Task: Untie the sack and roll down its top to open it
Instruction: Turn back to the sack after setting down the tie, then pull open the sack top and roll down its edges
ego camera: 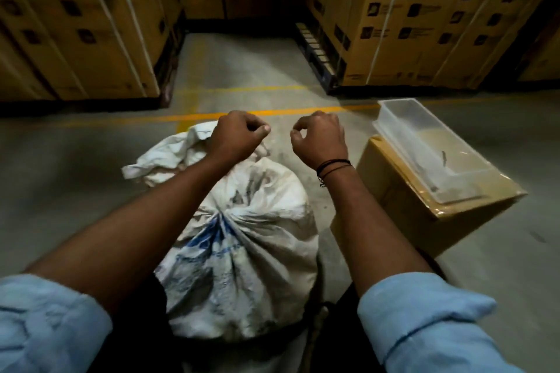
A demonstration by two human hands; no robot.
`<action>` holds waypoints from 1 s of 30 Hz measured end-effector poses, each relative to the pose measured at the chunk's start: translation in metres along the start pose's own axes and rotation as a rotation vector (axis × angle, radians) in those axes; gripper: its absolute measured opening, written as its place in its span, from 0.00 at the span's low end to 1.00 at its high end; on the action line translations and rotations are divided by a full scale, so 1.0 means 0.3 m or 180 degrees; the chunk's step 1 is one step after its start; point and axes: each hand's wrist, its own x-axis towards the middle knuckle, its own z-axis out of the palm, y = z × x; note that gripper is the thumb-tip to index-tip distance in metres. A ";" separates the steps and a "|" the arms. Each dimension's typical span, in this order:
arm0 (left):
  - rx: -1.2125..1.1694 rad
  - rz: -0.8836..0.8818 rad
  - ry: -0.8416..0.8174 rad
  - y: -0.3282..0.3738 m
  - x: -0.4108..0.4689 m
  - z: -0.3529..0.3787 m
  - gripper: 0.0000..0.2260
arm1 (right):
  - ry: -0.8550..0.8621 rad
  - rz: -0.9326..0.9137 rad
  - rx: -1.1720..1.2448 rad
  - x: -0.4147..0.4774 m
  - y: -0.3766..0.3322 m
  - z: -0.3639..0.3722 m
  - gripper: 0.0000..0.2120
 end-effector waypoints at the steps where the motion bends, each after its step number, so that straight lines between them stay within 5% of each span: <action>1: -0.0036 -0.0084 0.0032 -0.030 -0.026 -0.011 0.07 | -0.0061 -0.0045 -0.0007 0.002 -0.009 0.012 0.10; 14: -0.0166 -0.0916 0.0468 -0.425 -0.247 -0.244 0.08 | -0.0256 -0.0901 0.0015 0.053 -0.311 0.321 0.21; 30: -0.0018 -0.0885 0.0260 -0.415 -0.234 -0.259 0.07 | -0.0162 -0.1481 -0.1222 0.051 -0.277 0.464 0.10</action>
